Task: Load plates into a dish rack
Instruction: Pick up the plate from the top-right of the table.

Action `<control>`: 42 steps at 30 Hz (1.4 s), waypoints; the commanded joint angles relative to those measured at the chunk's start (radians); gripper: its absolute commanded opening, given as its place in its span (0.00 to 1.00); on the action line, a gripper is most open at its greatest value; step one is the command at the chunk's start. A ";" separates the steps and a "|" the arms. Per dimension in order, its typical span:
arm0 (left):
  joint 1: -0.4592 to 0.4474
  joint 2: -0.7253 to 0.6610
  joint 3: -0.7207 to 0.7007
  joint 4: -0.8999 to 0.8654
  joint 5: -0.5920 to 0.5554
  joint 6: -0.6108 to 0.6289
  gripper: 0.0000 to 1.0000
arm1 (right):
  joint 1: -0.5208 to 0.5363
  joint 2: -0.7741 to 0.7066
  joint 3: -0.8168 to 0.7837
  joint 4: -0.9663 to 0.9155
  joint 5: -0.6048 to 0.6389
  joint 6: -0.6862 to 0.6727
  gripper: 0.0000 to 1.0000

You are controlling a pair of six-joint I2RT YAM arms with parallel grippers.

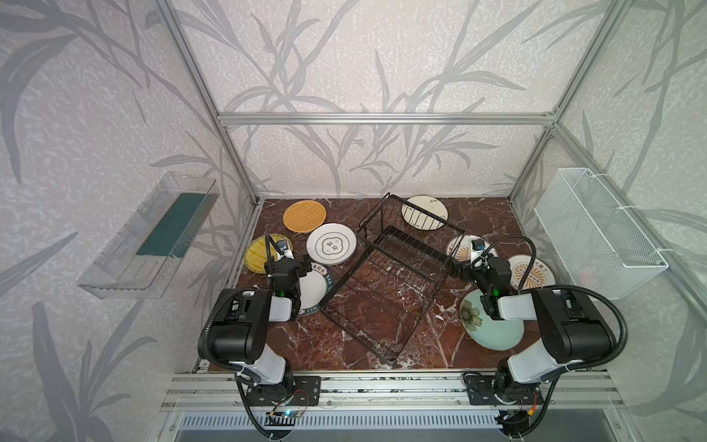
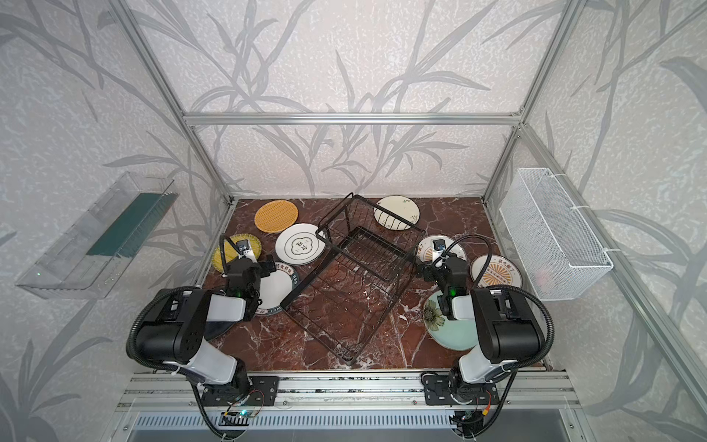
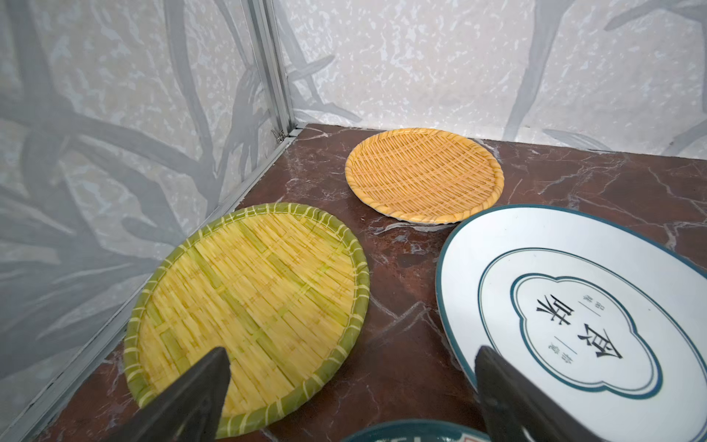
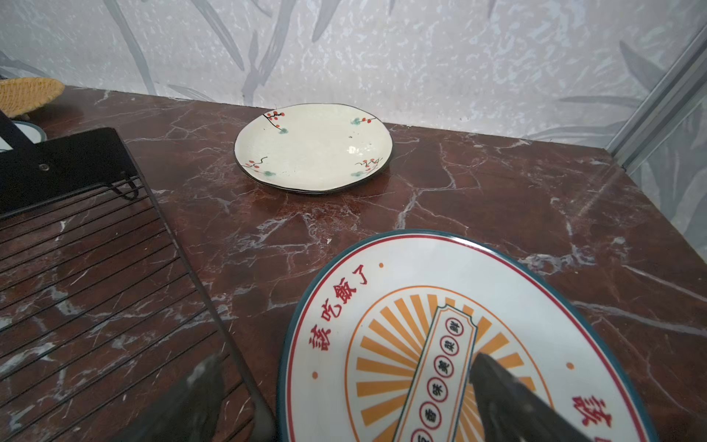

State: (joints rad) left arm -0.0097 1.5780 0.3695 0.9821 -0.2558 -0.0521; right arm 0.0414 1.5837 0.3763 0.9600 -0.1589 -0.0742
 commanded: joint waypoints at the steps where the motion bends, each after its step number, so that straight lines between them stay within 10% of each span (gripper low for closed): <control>1: 0.009 -0.002 -0.001 -0.006 0.010 0.011 0.99 | 0.003 0.004 0.004 0.010 -0.004 0.000 0.99; 42: 0.012 -0.005 -0.003 -0.007 0.013 0.005 0.99 | 0.002 -0.001 -0.029 0.063 0.120 0.044 0.99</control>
State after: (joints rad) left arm -0.0051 1.5780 0.3695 0.9768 -0.2485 -0.0525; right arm 0.0414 1.5833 0.3660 0.9783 -0.0784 -0.0441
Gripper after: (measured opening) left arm 0.991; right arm 0.991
